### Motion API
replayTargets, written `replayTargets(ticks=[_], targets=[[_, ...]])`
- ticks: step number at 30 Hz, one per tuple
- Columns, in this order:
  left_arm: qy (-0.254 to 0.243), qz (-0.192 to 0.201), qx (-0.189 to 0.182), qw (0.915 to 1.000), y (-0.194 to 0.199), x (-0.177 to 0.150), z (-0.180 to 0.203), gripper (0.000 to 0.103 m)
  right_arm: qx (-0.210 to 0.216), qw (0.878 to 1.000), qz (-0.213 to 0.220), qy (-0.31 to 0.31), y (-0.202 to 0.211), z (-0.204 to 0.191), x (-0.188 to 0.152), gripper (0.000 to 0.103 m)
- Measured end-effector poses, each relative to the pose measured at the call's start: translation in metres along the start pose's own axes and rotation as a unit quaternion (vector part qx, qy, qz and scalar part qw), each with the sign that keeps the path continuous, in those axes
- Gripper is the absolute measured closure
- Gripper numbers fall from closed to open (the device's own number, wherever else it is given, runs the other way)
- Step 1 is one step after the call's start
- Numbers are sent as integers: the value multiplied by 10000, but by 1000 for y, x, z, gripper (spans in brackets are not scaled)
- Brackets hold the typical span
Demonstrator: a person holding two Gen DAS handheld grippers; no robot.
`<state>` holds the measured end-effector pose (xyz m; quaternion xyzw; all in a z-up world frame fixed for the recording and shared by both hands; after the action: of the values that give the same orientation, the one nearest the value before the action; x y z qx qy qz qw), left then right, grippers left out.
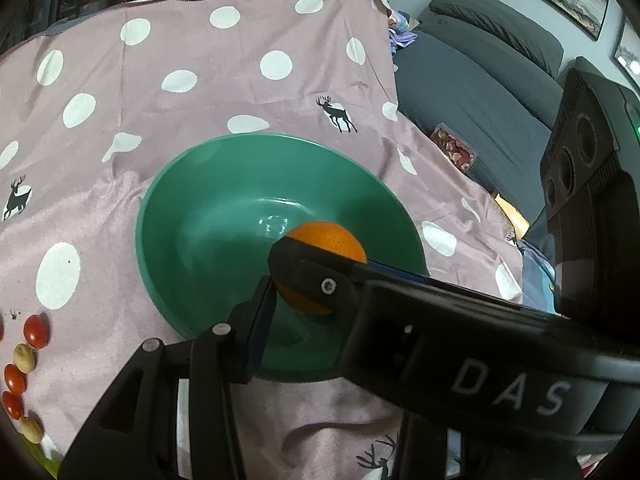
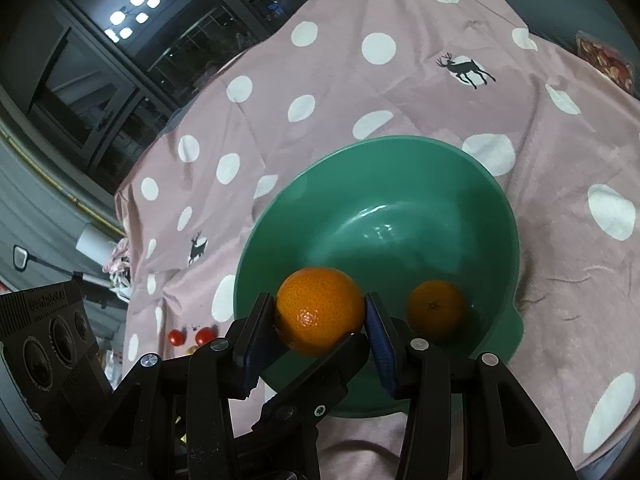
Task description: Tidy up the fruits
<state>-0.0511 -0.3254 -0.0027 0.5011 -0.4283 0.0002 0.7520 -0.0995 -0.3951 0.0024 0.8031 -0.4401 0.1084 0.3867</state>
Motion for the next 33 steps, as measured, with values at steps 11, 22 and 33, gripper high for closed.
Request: replayTargets(ticks=[11,22,33], targets=[[94,-77,-83,9999,-8,-2,-2,60,-160,9999,-35,-25,-4,4,-1,54],[87,-88,-59,9999,-10,-1,-3,60,-169,9998,-8,-72,-5,6,0,54],[87,-73,-1,9999,-13,3,-4,60,-116,9998,100,-142,-5,8,4,54]])
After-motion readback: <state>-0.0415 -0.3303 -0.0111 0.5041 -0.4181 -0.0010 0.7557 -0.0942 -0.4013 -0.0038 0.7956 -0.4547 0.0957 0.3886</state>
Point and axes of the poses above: each gripper's, at about its wrist camera, not at the fingertips, and y roughly against the way its jaws point, z to its right, x to its top, the point moved 1 cm from there along -y, roughly the way its jaws point, and after that the axes turned 15 degrees about x, right-handed, at the moved point
